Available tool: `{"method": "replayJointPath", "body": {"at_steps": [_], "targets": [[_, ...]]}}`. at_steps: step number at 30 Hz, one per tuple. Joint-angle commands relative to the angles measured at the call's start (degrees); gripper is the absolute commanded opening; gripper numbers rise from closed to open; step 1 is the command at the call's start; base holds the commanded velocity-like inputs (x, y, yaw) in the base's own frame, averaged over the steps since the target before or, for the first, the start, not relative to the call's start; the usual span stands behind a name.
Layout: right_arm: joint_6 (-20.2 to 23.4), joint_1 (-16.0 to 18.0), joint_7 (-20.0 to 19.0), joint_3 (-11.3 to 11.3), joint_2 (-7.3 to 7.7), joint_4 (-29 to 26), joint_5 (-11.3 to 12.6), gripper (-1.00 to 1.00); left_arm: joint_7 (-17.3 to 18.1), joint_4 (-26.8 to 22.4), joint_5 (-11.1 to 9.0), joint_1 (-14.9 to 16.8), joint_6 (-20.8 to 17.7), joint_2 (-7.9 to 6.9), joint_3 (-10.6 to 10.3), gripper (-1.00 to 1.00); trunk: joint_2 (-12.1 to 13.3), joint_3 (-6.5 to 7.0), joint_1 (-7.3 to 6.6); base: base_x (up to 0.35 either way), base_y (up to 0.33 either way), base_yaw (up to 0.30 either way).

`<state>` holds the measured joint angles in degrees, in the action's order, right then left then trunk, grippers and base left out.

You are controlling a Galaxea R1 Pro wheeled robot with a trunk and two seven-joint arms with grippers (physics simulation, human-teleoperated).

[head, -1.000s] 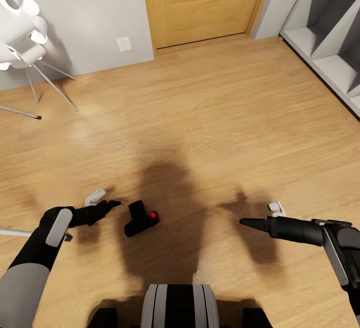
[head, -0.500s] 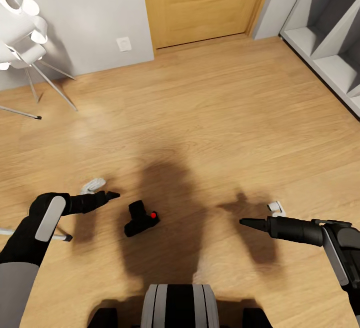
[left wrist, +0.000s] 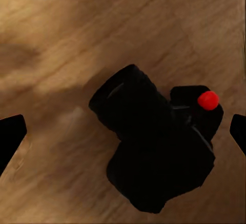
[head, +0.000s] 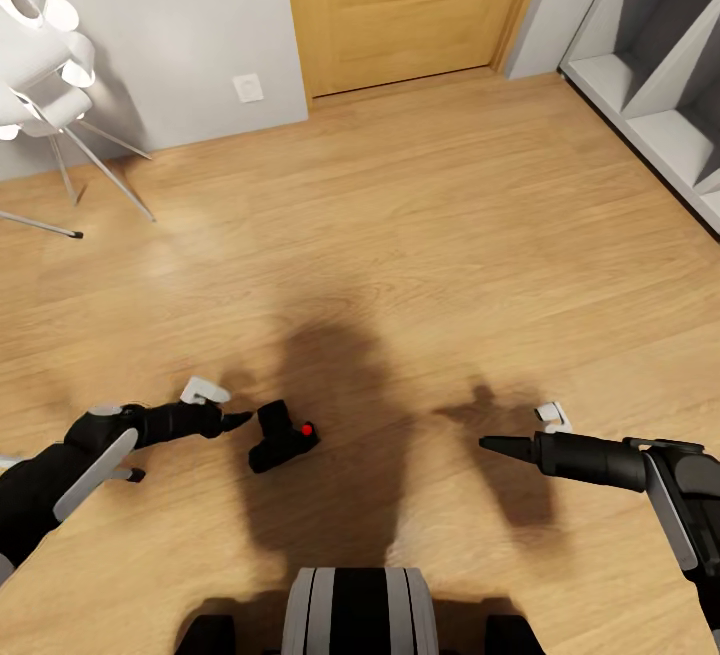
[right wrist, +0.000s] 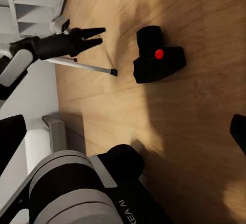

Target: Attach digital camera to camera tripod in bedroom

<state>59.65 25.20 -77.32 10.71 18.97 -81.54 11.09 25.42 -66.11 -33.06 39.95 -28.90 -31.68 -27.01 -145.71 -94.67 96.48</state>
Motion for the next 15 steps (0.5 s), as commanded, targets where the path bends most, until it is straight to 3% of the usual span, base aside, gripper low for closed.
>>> {"method": "replayJointPath", "body": {"at_steps": [1, 6, 9, 14, 15], "targets": [[0.3, 0.0, -0.1, 0.0, 0.01, 0.0, 0.1, 1.00, 1.0, 1.0, -0.4, 0.0, 3.7, -0.93, -1.3, 1.00, 0.0, -0.03, -0.01, 0.000, 0.000, 0.000], [0.3, 0.0, -0.1, 0.0, -0.07, 0.0, 0.1, 1.00, 2.8, 8.0, -0.2, 0.0, 11.2, -2.08, -3.5, 1.00, 0.0, -0.03, -0.01, 0.000, 0.000, 0.000], [0.3, 0.0, -0.1, 0.0, -0.07, 0.0, 0.1, 1.00, 2.7, 8.9, 1.1, 0.0, 11.7, -2.35, -3.9, 1.00, 0.0, -0.03, -0.01, 0.000, 0.000, 0.000], [0.3, 0.0, 0.0, 0.0, -0.07, 0.1, 0.1, 1.00, 3.0, 10.7, 8.9, 0.0, 11.9, -3.07, -4.5, 1.00, 0.0, -0.03, -0.01, 0.000, 0.000, 0.000], [0.3, 0.0, 0.0, 0.0, -0.08, 0.1, 0.1, 1.00, 3.1, 11.8, 13.9, 0.0, 12.1, -3.12, -7.3, 1.00, 0.0, -0.03, -0.01, 0.000, 0.000, 0.000]]}}
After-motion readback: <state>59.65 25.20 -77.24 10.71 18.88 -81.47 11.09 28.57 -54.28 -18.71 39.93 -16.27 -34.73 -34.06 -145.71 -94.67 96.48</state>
